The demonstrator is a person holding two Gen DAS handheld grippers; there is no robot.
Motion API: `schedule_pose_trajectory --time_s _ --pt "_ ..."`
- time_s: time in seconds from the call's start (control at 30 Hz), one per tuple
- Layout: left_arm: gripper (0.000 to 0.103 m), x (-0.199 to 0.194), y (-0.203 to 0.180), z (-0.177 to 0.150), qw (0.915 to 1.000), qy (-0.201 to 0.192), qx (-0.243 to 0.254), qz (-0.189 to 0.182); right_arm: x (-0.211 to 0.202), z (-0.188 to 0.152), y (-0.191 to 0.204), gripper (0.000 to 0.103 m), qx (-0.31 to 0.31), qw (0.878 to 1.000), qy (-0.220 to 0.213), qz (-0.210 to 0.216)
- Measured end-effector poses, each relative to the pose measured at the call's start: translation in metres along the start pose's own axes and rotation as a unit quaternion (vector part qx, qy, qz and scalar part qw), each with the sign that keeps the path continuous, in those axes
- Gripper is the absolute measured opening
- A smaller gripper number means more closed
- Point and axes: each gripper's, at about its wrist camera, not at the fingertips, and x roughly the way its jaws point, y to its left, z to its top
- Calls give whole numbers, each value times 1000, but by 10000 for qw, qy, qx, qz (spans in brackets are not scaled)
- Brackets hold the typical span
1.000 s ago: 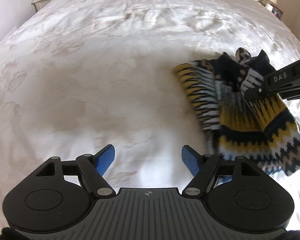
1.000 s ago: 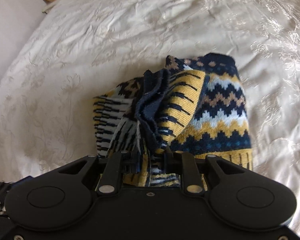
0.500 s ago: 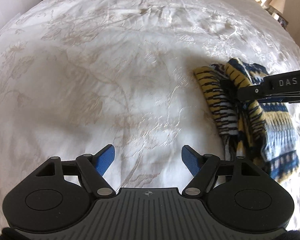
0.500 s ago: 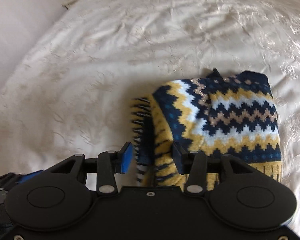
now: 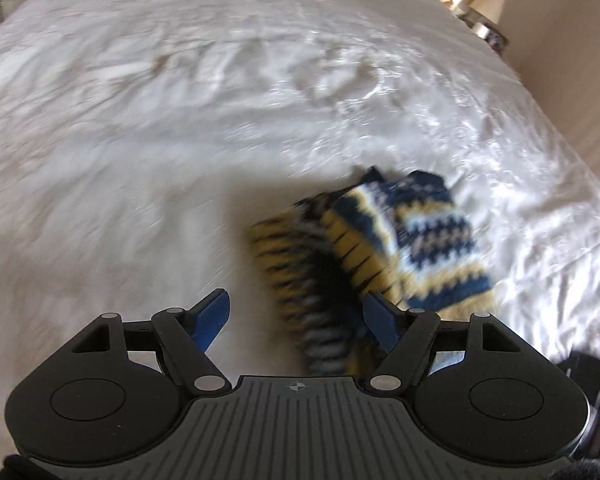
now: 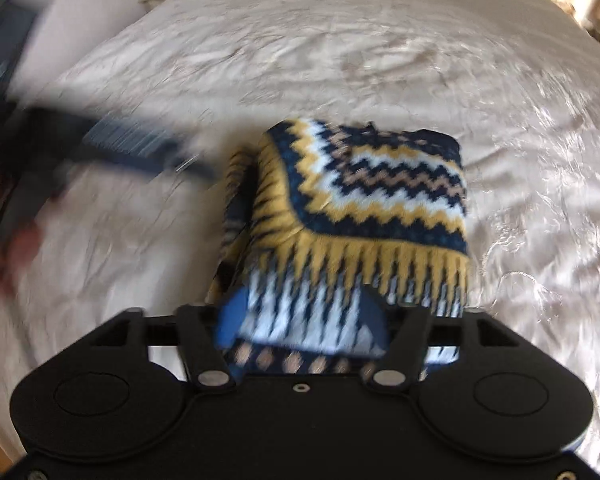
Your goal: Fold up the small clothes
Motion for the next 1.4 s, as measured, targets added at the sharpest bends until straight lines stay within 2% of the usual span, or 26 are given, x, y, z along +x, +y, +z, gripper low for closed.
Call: schedule_pose_trajectory --time_s 0.1,0.17,0.33,0.4,0.43,0.47,0.5,0.53,0.6,0.7,0.8,0.93,1.1,1.27,1.4 --pt "73 10 -13 12 9997 132 57 -182 -2 -14 24 70 -664 9978 -21 4" --pt "73 11 -18 15 9995 170 97 -246 0 -24 43 74 -1240 9922 -33 -72" --pt "73 5 -18 9 9994 216 2 -260 17 -48 74 73 -2592 9639 -68 -599" --pt "73 4 -14 2 9990 329 -133 -289 30 -55 81 70 -3087 9467 -19 -920" --pt "73 4 -12 0 9987 376 -190 -294 34 -58 82 63 -3273 9392 -8 -1033" --pt "73 3 -9 -4 9984 418 -236 -288 36 -59 81 40 -3346 9367 -25 -1031" --pt "73 2 -7 -6 9983 444 -273 -275 34 -57 76 20 -3248 9410 1 -949" --pt "73 0 -5 -9 9981 465 -300 -256 33 -54 70 16 -3071 9476 42 -878" --pt "73 -3 -2 -12 9979 482 -353 -244 21 -44 56 15 -2533 9645 -36 -746" --pt "72 -3 -1 -15 9969 530 -481 -336 4 -32 38 15 -1891 9789 -249 -737" --pt "72 2 -8 -18 9950 621 -576 -530 -8 -24 22 15 -1333 9880 -391 -669" --pt "72 14 -26 -20 9931 783 -508 -706 -12 -21 9 15 -922 9934 -372 -578" --pt "72 30 -41 -26 9894 1013 -576 -862 -15 -22 8 15 -860 9942 -372 -533" --pt "72 43 -43 -24 9852 1011 -942 -1014 -12 -23 6 15 -898 9942 -393 -449" --pt "72 53 -49 -12 9871 889 -927 -959 -13 -24 6 15 -912 9941 -412 -414"
